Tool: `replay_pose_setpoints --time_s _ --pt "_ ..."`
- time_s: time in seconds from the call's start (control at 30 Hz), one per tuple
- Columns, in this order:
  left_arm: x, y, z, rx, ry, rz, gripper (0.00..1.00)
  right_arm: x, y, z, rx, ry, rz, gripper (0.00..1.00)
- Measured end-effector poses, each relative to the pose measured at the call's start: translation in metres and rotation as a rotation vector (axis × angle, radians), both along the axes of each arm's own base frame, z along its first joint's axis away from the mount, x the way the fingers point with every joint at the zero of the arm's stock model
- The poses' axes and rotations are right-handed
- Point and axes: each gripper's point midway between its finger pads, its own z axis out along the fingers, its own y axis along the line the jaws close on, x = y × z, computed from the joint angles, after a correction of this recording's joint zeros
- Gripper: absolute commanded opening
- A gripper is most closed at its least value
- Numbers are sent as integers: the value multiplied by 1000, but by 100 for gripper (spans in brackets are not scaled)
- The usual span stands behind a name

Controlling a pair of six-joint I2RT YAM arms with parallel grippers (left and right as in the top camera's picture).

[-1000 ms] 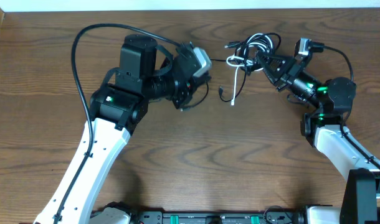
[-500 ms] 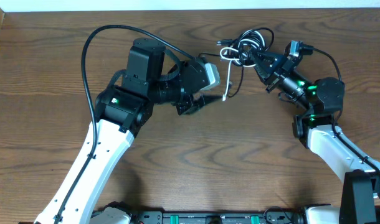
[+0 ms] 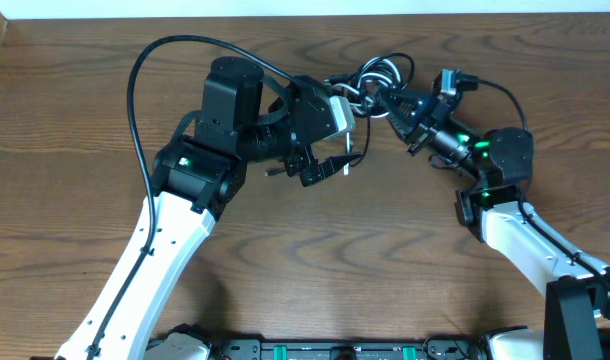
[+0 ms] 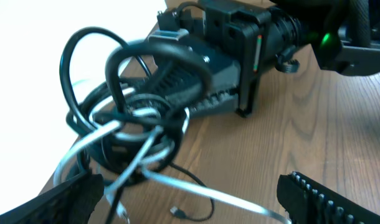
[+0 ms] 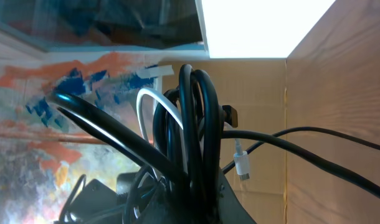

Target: Untangle cables

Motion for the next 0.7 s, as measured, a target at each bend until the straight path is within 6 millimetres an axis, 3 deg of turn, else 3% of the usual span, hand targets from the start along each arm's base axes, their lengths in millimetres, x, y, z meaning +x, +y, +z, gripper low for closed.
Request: replay_pose_setpoints --time_s 0.27,0.5,0.7 --pt "3 -1 -4 5 5 3 94 -10 19 0 1 1 48 1" --pt "16 -6 -18 22 17 14 94 -6 16 -1 7 10 21 1" --pt "18 -8 -15 19 -3 16 94 -4 15 0 10 8 10 1"
